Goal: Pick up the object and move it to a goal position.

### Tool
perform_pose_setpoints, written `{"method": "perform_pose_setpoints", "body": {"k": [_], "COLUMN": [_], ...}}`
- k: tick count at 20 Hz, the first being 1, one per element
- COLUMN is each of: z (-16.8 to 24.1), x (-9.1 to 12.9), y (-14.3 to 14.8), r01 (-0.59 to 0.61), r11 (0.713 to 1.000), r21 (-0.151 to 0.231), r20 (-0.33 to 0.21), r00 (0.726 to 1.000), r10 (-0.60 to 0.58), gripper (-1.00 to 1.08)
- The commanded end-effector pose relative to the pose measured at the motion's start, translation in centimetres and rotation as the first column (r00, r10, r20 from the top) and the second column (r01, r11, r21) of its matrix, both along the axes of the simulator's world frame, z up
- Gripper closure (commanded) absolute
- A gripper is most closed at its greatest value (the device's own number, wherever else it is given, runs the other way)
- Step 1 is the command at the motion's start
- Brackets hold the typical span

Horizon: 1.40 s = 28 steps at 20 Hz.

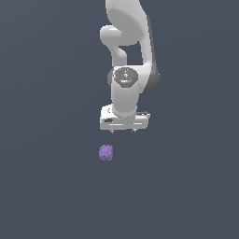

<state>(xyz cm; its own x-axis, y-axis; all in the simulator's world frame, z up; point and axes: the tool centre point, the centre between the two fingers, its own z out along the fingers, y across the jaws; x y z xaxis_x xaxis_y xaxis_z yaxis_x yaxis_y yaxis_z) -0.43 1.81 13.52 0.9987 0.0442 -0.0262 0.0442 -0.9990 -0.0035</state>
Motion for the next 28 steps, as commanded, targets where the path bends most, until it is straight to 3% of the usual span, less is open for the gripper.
{"method": "perform_pose_setpoints", "body": {"k": [1, 15, 21, 28], "z": [0.0, 1.1, 0.3, -2.0], "x": [0.0, 0.6, 1.7, 4.2], "y": [0.0, 2.0, 0.5, -3.6], "r01": [0.0, -0.079, -0.048, 0.031], "r11": [1.0, 0.997, 0.999, 1.0], "r21": [0.0, -0.004, -0.002, 0.0], "r20": [0.0, 0.03, 0.03, 0.028], "r00": [1.0, 0.996, 0.998, 0.999], "r10": [0.0, 0.079, 0.048, -0.031], "gripper": [-0.92, -0.92, -0.92, -0.92]}}
